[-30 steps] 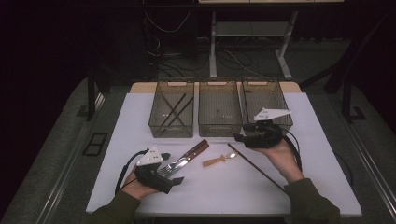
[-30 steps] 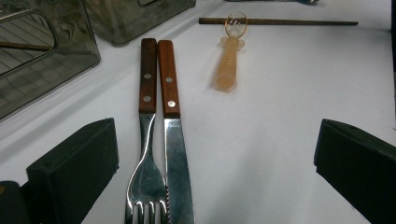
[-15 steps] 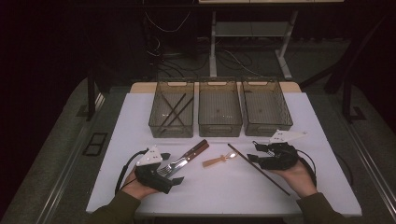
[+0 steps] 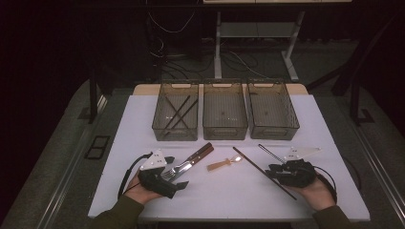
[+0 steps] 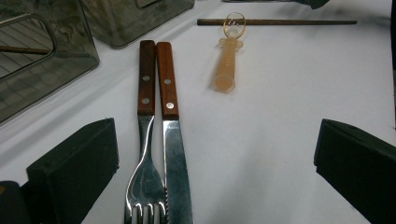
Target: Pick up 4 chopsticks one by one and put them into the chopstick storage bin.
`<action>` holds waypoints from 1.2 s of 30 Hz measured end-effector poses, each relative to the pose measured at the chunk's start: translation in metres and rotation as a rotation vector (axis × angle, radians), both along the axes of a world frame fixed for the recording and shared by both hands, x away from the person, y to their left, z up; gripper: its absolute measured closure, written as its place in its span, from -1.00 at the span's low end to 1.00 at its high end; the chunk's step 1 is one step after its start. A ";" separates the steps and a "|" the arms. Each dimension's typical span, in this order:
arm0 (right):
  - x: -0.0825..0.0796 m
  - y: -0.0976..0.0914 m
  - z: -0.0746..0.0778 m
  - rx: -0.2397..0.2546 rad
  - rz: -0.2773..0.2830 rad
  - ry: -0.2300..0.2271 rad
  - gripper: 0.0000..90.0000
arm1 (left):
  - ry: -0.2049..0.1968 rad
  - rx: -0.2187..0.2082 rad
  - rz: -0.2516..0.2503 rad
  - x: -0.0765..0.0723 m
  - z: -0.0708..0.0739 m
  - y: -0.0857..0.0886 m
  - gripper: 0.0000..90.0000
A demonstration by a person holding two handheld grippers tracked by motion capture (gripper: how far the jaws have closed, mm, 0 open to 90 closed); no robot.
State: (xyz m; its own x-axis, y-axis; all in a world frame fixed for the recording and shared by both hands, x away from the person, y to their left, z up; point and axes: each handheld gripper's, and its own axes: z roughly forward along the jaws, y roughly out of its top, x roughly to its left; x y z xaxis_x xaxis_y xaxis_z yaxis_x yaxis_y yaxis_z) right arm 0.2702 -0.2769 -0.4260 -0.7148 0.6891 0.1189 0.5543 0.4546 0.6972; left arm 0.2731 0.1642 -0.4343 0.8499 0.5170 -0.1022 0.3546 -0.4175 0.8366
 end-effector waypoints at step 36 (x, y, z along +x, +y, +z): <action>0.005 0.007 -0.014 -0.096 -0.011 0.065 0.91 | -0.002 0.009 -0.012 -0.001 0.000 -0.001 -1.00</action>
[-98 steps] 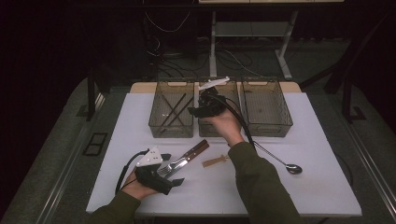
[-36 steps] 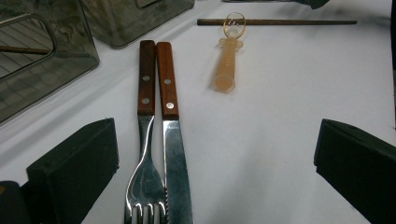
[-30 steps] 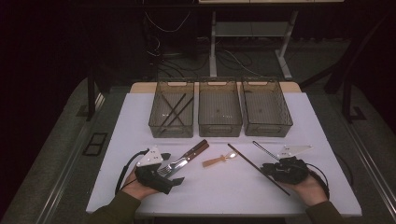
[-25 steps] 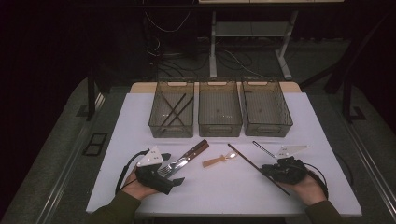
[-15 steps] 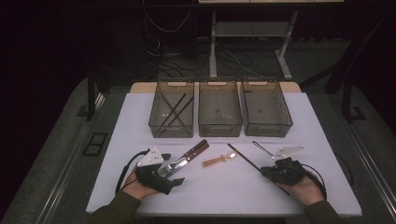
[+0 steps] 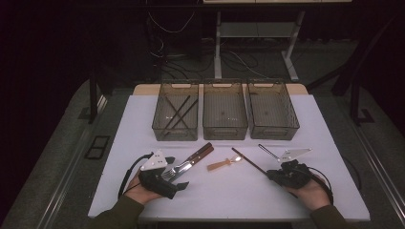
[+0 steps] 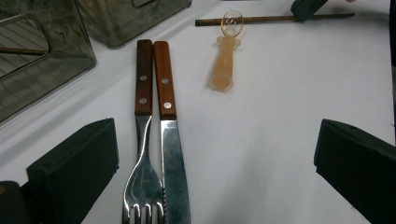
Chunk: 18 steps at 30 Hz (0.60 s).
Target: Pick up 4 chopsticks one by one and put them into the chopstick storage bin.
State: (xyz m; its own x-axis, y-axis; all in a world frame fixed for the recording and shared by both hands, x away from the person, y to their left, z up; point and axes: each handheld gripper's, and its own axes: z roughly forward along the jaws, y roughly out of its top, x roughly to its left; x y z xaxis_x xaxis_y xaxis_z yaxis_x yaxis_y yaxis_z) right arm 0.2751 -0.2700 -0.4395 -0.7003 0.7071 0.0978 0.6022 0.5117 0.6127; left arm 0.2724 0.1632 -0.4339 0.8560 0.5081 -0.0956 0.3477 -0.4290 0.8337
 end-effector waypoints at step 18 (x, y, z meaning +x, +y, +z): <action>-0.001 -0.009 0.025 0.083 0.001 -0.062 0.91 | -0.003 0.005 -0.009 0.000 0.000 -0.001 -1.00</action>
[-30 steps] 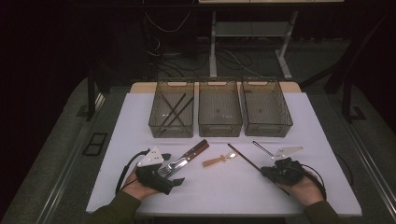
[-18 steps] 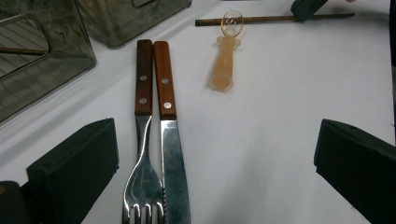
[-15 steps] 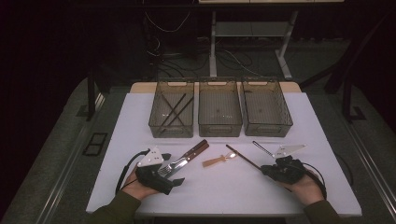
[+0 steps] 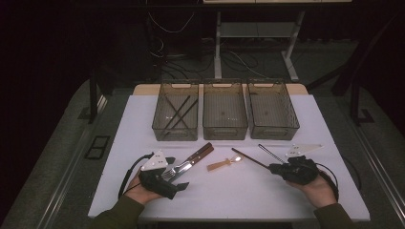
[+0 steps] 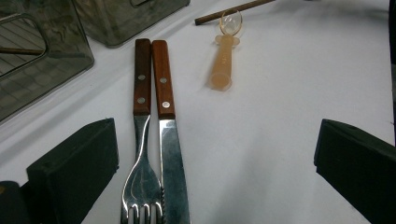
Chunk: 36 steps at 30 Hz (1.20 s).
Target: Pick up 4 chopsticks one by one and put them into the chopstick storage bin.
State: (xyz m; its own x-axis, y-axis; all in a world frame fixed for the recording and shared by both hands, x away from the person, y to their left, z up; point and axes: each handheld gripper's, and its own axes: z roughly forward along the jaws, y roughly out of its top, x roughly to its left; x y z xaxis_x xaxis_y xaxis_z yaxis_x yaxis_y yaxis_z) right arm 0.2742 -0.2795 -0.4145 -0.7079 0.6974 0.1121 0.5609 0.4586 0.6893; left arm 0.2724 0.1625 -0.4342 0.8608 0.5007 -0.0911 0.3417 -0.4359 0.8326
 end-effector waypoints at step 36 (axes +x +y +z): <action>0.015 0.015 0.037 0.182 0.040 -0.084 0.91 | 0.000 -0.013 -0.006 0.000 -0.001 -0.001 -1.00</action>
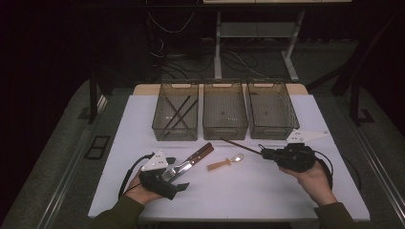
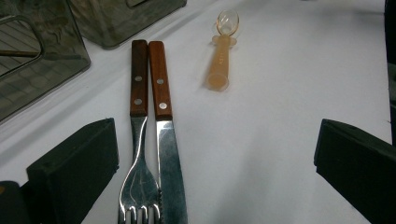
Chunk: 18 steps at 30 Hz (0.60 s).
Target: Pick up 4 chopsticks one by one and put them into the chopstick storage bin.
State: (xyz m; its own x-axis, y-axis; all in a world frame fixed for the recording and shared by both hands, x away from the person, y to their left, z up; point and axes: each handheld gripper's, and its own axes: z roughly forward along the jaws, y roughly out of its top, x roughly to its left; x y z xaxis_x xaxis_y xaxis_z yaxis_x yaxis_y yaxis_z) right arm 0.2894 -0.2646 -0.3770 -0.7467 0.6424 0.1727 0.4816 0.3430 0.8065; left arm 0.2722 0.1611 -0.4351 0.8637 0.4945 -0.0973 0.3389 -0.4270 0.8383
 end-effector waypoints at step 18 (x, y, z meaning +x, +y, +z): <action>0.025 0.033 0.024 0.071 0.034 -0.063 0.91 | 0.000 -0.005 0.001 0.000 0.000 0.000 -1.00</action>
State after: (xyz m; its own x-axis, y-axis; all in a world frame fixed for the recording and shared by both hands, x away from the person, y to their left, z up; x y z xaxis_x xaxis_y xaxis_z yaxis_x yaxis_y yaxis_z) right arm 0.3139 -0.2317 -0.3533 -0.7786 0.6045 0.1686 0.4179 0.2991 0.8578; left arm 0.2724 0.1610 -0.4353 0.8632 0.4948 -0.1002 0.3396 -0.4223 0.8404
